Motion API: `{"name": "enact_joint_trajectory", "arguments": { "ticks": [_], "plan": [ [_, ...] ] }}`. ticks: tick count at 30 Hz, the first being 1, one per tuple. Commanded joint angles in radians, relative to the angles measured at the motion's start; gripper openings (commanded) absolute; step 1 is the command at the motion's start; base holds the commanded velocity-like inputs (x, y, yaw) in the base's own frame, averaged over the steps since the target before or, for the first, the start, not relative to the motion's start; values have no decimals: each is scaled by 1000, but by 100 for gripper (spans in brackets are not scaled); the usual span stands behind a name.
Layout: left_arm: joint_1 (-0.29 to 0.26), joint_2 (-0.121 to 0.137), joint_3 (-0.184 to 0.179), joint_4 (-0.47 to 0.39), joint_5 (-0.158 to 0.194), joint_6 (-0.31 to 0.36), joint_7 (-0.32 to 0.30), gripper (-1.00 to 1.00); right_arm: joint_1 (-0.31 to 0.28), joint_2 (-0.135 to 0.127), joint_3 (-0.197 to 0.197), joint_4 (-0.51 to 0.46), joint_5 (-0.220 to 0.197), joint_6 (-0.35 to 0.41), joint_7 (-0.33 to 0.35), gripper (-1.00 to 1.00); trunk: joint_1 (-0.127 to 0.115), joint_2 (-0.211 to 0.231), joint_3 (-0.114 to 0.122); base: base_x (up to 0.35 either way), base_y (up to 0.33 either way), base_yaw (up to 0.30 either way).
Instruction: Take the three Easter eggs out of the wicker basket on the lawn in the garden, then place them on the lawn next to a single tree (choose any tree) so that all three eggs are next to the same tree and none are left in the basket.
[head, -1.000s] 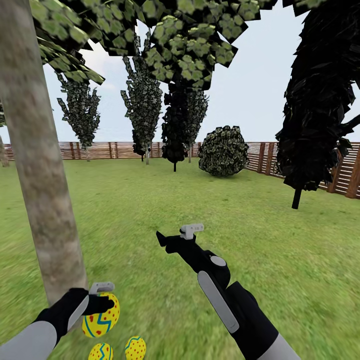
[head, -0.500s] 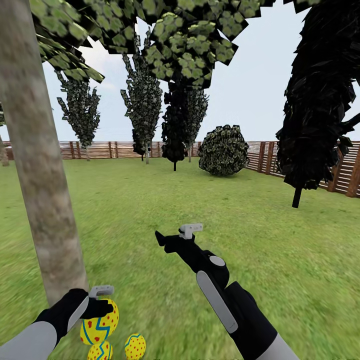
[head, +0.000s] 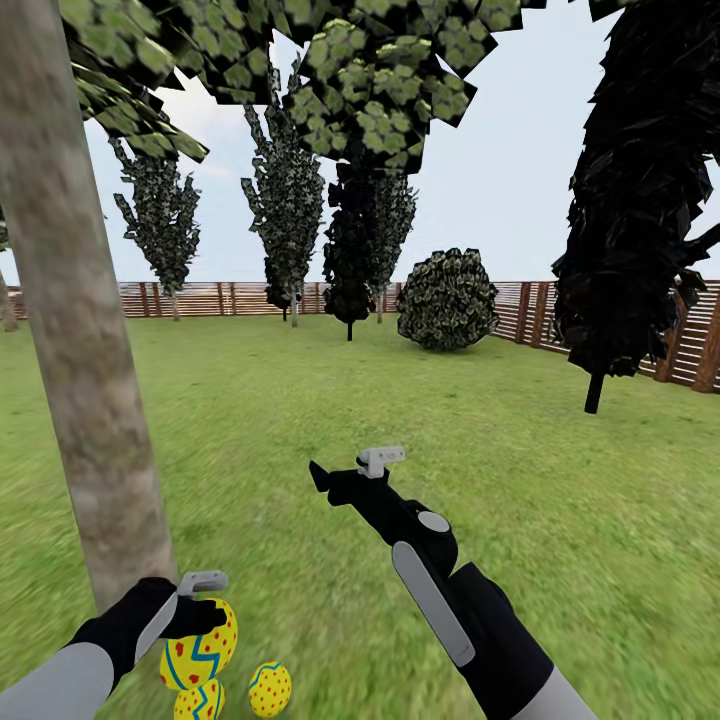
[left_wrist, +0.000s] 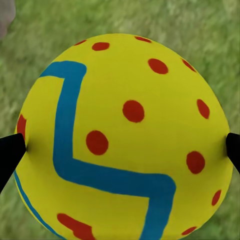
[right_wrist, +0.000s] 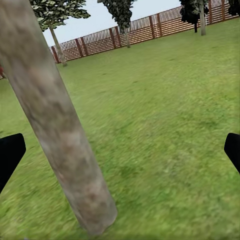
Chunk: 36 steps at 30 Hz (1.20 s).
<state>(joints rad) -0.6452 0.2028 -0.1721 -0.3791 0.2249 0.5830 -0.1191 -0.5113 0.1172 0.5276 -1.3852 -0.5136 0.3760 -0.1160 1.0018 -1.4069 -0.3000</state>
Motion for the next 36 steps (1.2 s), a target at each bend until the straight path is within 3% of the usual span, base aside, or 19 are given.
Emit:
{"name": "enact_joint_trajectory", "arguments": {
  "ticks": [1, 13, 25, 36],
  "plan": [
    [-1, 1, -7, -2, 10, 4, 3, -100, -1, 0, 2, -1, -11, 3, -10, 100, 4, -8, -4, 0, 0, 0],
    [2, 3, -4, -1, 12, -4, 4, -100, -1, 1, 0, -1, -20, 3, -10, 100, 50, -92, -43, 0, 0, 0],
    [3, 3, -4, 40, 13, -1, 4, -100, -2, 1, -6, 58, -23, 1, -10, 100, 96, -176, -98, 0, 0, 0],
    [5, 3, -4, 42, 14, -64, 4, -100, -3, 1, -6, 67, -22, 1, -10, 100, 138, -253, -151, 0, 0, 0]
  ]
}}
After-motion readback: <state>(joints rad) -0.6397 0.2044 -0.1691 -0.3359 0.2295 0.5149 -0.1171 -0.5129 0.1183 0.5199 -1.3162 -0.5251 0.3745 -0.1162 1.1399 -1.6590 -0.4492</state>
